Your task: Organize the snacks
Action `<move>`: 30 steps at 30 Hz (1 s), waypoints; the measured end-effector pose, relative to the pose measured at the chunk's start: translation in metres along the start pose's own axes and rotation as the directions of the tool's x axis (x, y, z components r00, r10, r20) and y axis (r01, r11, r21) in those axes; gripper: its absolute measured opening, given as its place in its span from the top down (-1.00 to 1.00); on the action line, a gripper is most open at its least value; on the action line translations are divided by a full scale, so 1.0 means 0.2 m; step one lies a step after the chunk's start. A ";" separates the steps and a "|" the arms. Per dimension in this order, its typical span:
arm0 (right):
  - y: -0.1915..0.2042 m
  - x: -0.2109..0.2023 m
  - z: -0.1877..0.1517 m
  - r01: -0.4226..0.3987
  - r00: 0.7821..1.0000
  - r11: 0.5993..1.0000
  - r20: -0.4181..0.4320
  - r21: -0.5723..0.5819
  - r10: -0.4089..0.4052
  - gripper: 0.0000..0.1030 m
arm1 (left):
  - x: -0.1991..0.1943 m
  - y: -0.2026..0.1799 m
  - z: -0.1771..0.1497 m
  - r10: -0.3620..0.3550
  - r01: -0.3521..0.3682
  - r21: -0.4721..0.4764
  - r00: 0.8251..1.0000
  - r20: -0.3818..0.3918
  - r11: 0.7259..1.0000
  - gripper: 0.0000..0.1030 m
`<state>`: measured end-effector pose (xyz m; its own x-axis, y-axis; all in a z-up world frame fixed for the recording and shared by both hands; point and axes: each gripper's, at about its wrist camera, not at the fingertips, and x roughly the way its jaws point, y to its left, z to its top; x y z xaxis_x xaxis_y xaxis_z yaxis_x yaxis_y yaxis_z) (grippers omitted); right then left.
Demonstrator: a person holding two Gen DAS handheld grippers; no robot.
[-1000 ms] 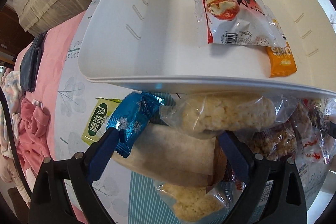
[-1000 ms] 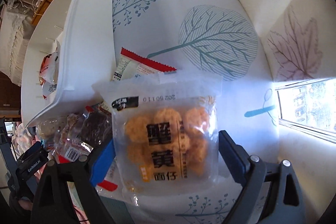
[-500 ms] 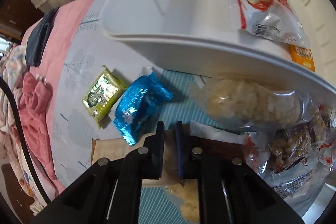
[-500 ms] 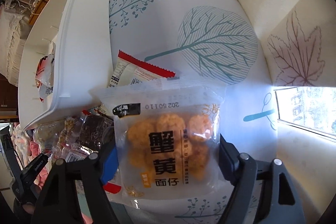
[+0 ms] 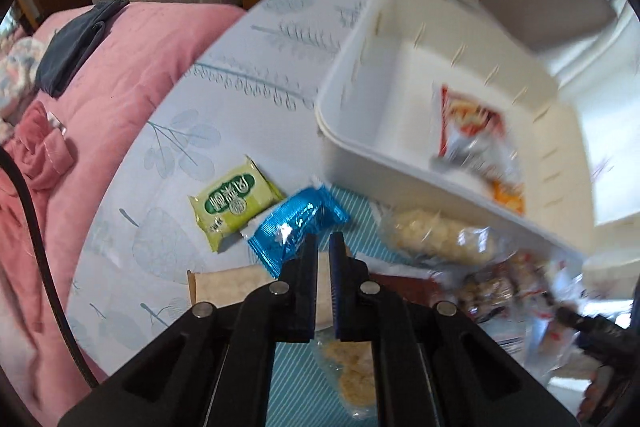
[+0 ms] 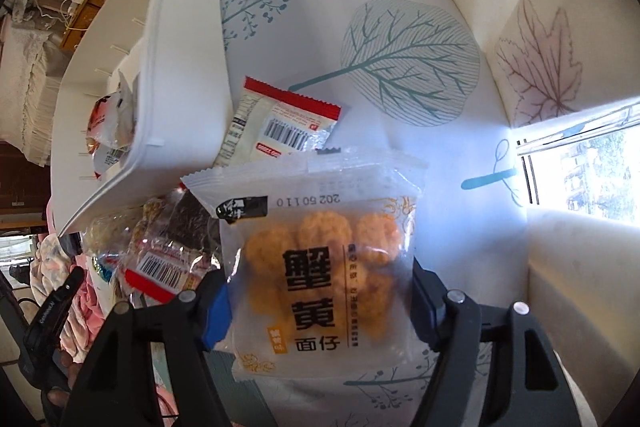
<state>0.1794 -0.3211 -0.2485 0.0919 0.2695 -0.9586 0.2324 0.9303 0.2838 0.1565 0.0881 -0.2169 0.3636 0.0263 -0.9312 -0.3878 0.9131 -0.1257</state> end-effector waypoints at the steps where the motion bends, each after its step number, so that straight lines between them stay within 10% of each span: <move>1: 0.00 -0.02 -0.01 0.000 1.000 1.000 0.007 -0.007 0.000 -0.40 | -0.02 0.02 0.00 -0.011 0.011 -0.013 1.000 0.010 1.000 0.93; 14: 0.07 -0.18 -0.12 -0.037 0.996 0.996 0.082 -0.078 0.043 -0.40 | -0.09 0.17 -0.02 -0.126 0.123 -0.119 0.992 -0.018 0.985 0.93; 30: 0.24 -0.32 -0.12 -0.048 0.987 0.992 0.147 -0.116 0.065 -0.40 | 0.18 0.12 -0.10 -0.047 0.075 0.113 0.972 -0.231 0.991 -0.32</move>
<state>0.1605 -0.2882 -0.1733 0.2480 0.2894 -0.9245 0.1138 0.9390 0.3245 0.1429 0.1021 -0.2607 0.1758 -0.1118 -0.9781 -0.2611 0.9527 -0.1558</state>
